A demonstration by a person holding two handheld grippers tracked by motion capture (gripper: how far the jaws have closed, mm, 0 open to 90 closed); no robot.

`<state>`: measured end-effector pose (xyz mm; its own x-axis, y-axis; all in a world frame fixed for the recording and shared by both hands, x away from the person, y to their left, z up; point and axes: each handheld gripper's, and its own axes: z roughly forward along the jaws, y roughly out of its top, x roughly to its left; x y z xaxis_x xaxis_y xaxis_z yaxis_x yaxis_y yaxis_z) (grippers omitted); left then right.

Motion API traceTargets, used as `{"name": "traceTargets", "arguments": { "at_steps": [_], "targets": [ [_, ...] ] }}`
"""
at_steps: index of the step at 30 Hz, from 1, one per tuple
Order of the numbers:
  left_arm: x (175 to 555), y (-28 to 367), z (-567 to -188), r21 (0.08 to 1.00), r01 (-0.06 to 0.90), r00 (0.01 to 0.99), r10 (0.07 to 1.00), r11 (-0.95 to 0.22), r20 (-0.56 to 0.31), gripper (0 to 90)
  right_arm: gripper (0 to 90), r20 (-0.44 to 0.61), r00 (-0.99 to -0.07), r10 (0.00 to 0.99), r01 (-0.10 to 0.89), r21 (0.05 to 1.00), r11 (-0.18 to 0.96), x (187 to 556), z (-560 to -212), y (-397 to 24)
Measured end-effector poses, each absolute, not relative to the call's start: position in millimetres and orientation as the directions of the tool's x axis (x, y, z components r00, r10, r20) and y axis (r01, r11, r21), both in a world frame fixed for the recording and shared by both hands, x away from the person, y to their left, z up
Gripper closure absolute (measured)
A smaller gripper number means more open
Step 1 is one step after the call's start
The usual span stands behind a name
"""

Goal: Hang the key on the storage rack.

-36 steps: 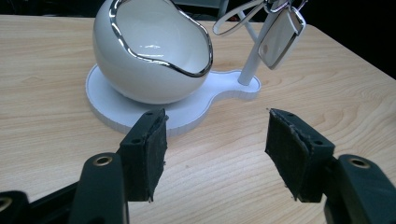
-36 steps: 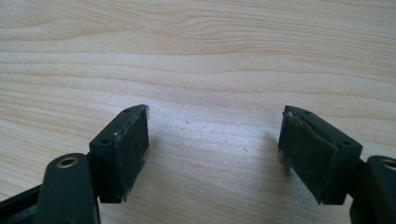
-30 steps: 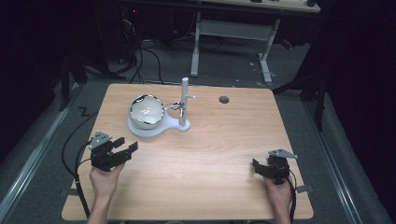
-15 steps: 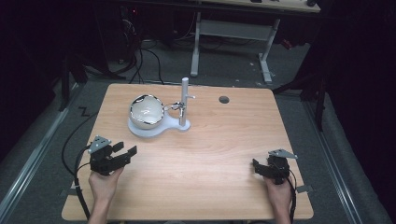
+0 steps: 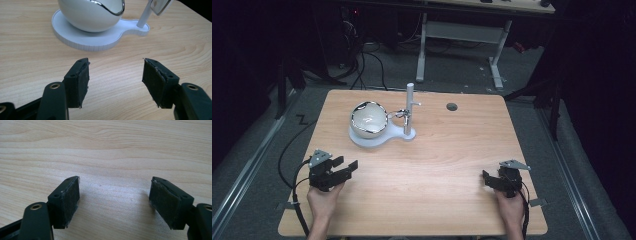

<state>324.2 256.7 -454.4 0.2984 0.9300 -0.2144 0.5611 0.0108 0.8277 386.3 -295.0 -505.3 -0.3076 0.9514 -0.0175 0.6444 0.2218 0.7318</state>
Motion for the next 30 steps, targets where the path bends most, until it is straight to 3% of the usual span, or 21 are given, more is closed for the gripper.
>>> {"name": "traceTargets", "arguments": {
  "at_steps": [30],
  "targets": [
    [327, 254, -489, 0.804, 0.593, 0.243, 0.961, -0.041, -0.130, 39.5, 24.5, -0.015, -0.305, 0.952, 0.646, 0.731, 0.219, 386, -505, -295]
  ]
}}
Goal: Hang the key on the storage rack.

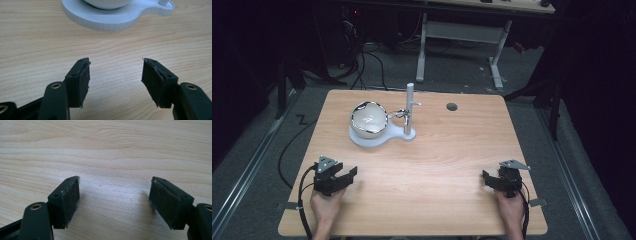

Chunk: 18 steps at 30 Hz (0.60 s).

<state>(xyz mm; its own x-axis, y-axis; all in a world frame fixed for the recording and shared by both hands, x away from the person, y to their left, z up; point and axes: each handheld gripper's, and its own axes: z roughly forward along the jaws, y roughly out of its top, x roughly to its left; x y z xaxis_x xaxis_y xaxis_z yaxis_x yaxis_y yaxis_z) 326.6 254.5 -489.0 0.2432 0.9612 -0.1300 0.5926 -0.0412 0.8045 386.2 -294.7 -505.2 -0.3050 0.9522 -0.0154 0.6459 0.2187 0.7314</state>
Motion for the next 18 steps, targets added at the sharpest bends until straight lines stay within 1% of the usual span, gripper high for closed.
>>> {"name": "traceTargets", "arguments": {
  "at_steps": [18],
  "targets": [
    [332, 250, -501, 0.788, 0.611, 0.237, 0.967, -0.076, -0.091, 39.5, 24.4, -0.015, -0.305, 0.952, 0.646, 0.731, 0.219, 386, -505, -295]
  ]
}}
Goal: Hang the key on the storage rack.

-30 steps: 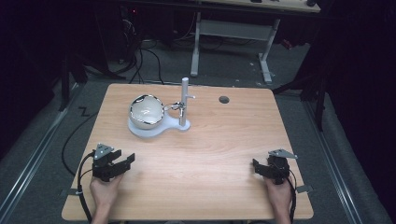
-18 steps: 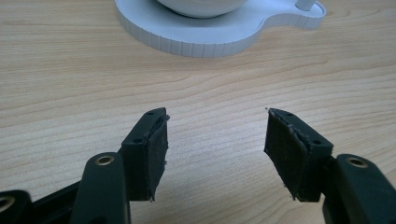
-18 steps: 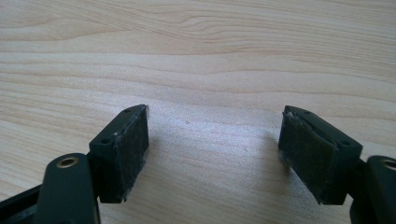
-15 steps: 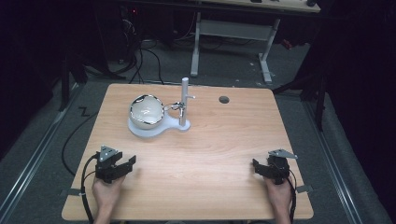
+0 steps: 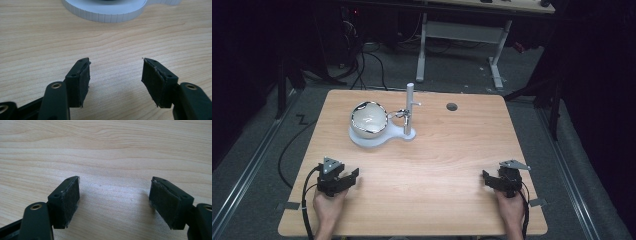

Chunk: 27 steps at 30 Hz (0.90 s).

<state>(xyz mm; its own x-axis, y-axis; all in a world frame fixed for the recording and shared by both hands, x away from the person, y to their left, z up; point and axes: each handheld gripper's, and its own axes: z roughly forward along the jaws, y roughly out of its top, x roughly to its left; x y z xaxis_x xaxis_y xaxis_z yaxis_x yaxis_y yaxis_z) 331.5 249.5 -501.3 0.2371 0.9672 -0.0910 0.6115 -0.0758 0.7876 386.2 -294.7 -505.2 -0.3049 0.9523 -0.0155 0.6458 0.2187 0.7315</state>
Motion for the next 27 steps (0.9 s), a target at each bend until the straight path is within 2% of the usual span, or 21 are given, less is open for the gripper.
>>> {"name": "traceTargets", "arguments": {
  "at_steps": [15, 19, 27],
  "targets": [
    [333, 245, -509, 0.765, 0.634, 0.229, 0.972, -0.113, -0.046, 38.6, 24.4, -0.016, -0.305, 0.952, 0.646, 0.732, 0.219, 386, -505, -295],
    [334, 239, -509, 0.757, 0.634, 0.242, 0.970, -0.159, 0.001, 35.3, 24.4, -0.015, -0.305, 0.952, 0.646, 0.732, 0.218, 386, -505, -295],
    [333, 239, -509, 0.754, 0.640, 0.231, 0.973, -0.148, -0.005, 30.7, 24.5, -0.016, -0.304, 0.952, 0.646, 0.731, 0.218, 386, -505, -295]
  ]
}}
